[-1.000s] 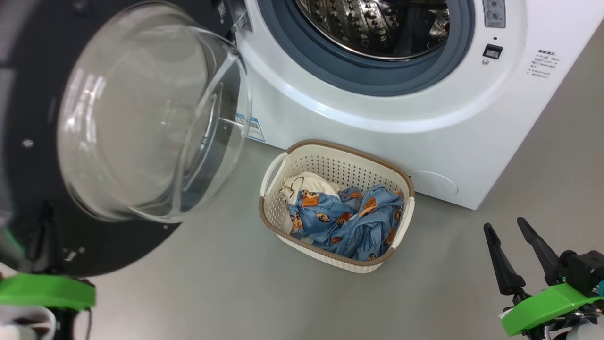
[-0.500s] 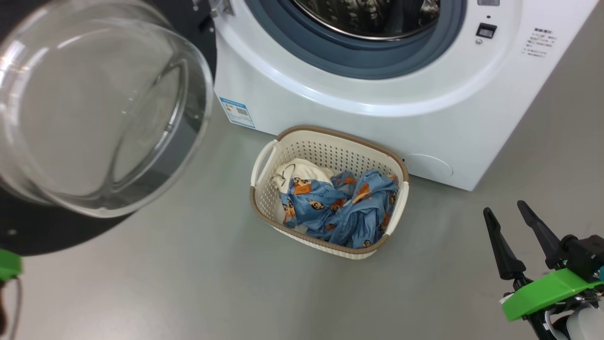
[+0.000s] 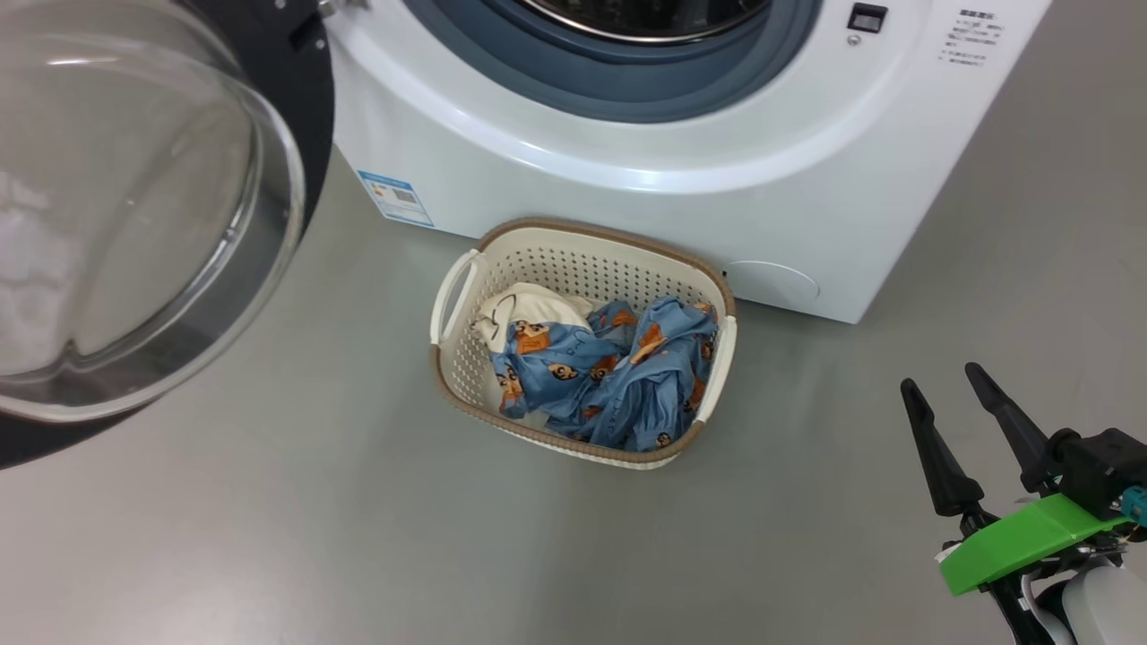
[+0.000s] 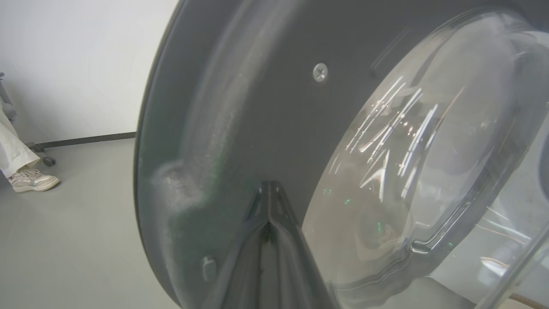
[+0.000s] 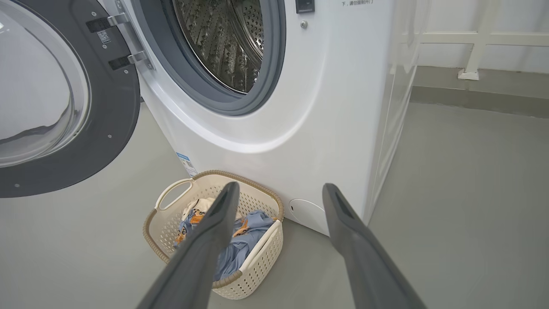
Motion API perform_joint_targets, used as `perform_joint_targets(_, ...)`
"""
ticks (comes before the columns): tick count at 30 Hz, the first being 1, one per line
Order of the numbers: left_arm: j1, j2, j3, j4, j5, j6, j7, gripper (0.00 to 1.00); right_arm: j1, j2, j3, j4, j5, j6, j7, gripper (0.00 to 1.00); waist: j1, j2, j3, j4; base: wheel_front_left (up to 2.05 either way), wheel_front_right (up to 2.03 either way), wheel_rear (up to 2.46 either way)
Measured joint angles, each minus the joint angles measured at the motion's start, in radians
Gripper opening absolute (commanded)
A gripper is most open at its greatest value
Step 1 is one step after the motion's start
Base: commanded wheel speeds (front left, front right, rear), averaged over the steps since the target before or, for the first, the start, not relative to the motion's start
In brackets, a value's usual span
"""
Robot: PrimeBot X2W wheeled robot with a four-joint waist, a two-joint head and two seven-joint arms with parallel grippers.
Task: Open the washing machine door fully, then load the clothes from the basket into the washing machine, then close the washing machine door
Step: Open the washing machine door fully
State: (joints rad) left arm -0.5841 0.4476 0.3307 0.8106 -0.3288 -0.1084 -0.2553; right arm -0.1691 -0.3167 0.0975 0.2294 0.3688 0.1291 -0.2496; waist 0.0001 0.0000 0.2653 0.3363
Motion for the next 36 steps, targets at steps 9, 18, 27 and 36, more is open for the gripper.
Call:
perform_joint_targets(9, -0.075, 0.065, 0.021, 0.117, 0.032, -0.016, 0.000, 0.00, -0.031, 0.000, 0.021, 0.002, -0.007, 0.000, 0.000, 1.00, 0.0000, 0.0000, 0.027, -0.041, 0.00, 0.00, 0.00)
perform_joint_targets(18, -0.099, 0.080, 0.032, 0.151, 0.061, -0.021, 0.000, 0.00, -0.036, 0.007, 0.021, 0.008, -0.008, 0.000, 0.000, 1.00, 0.0000, 0.0000, 0.018, -0.064, 0.00, 0.00, 0.00)
perform_joint_targets(27, -0.070, 0.066, 0.038, 0.104, 0.038, -0.021, 0.000, 0.00, -0.032, 0.014, 0.017, 0.010, -0.008, 0.000, 0.000, 1.00, 0.0000, 0.0001, -0.018, -0.059, 0.00, 0.00, 0.00)
perform_joint_targets(36, 0.067, -0.002, 0.039, -0.042, -0.026, -0.021, 0.000, 0.00, -0.002, 0.015, 0.014, 0.009, -0.007, 0.000, 0.000, 1.00, 0.0000, 0.0000, -0.052, -0.038, 0.00, 0.00, 0.00)
